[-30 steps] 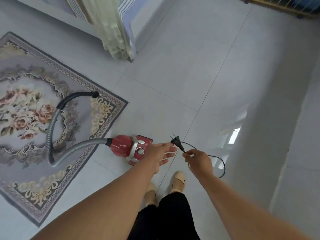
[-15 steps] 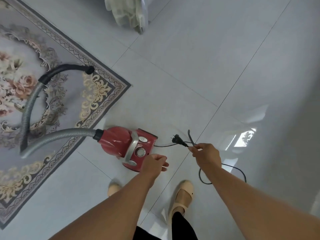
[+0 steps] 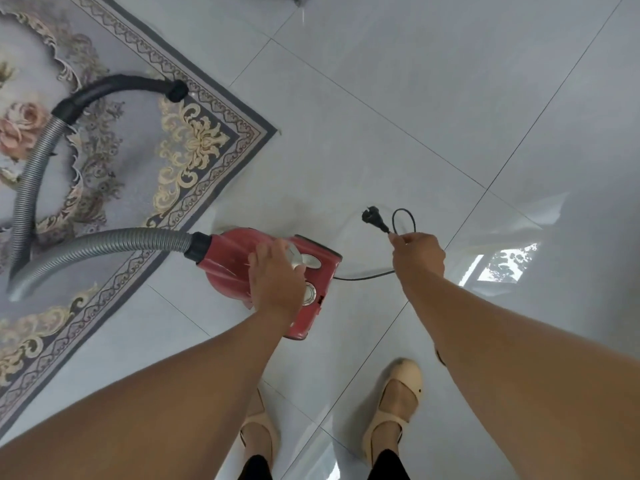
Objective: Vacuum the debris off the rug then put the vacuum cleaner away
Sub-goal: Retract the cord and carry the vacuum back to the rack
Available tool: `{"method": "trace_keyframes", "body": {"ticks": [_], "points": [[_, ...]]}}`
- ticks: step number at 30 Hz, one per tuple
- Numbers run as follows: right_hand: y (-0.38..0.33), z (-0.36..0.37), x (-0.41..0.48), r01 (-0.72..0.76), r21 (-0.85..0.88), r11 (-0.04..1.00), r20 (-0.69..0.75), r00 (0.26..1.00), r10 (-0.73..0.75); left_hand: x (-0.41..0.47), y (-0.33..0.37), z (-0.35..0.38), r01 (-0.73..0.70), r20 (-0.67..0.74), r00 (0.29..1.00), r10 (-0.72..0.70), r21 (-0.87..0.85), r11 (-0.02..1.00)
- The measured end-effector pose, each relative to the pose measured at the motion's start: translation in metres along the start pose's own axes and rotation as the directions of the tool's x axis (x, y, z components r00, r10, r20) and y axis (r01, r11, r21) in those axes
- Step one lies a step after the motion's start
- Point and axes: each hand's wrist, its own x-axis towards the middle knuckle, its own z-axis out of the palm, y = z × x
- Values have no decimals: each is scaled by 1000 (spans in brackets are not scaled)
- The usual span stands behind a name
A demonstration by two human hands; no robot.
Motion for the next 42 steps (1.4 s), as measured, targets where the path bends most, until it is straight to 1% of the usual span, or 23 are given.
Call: {"method": "trace_keyframes", "body": {"ticks": [2, 4, 6, 9, 11, 14, 15, 17, 20, 22, 24, 28, 33, 36, 39, 42], "points": [[-2, 13, 10, -6, 45, 999, -31, 1000, 7, 13, -8, 15, -135, 40, 990, 132, 69, 988], [-1, 21, 12, -4, 85, 996, -15, 1000, 5, 21, -11, 25, -222, 47, 975, 218, 115, 968], [7, 36, 10, 6, 47, 999, 48, 999, -8, 30, -16, 35, -240, 18, 971, 239, 122, 963], [28, 64, 4, 44, -68, 997, 141, 989, -34, 43, -24, 48, -196, -24, 980, 196, 15, 981], [42, 79, -3, 72, -106, 992, 186, 981, -51, 46, -26, 54, -179, -68, 982, 175, -53, 982], [58, 96, -14, 179, -161, 971, 237, 962, -138, 43, -30, 61, -245, -200, 950, 238, -9, 969], [61, 101, -17, 224, -170, 960, 244, 953, -179, 43, -31, 63, -250, -222, 944, 244, 1, 968], [63, 108, -19, 348, -214, 913, 273, 918, -286, 44, -33, 67, -241, -231, 944, 237, 14, 971], [65, 116, -25, 575, -321, 753, 393, 804, -446, 46, -33, 69, -221, -221, 949, 227, 50, 974], [66, 118, -30, 657, -372, 656, 464, 743, -481, 46, -32, 69, -197, -195, 958, 209, 76, 977], [64, 121, -32, 680, -429, 595, 519, 725, -453, 46, -30, 68, -165, -160, 971, 179, 93, 982], [57, 123, -37, 667, -560, 491, 577, 739, -348, 45, -29, 67, -161, -150, 972, 180, 129, 979], [42, 121, -41, 667, -618, 416, 603, 742, -292, 46, -28, 66, -178, -160, 967, 200, 144, 973], [30, 117, -38, 664, -661, 350, 622, 745, -239, 45, -29, 66, -174, -162, 968, 194, 130, 976], [20, 110, -33, 666, -662, 343, 644, 740, -194, 46, -28, 66, -185, -173, 963, 205, 124, 975], [16, 105, -31, 702, -633, 325, 673, 707, -217, 45, -28, 67, -199, -206, 953, 224, 132, 971]]}}
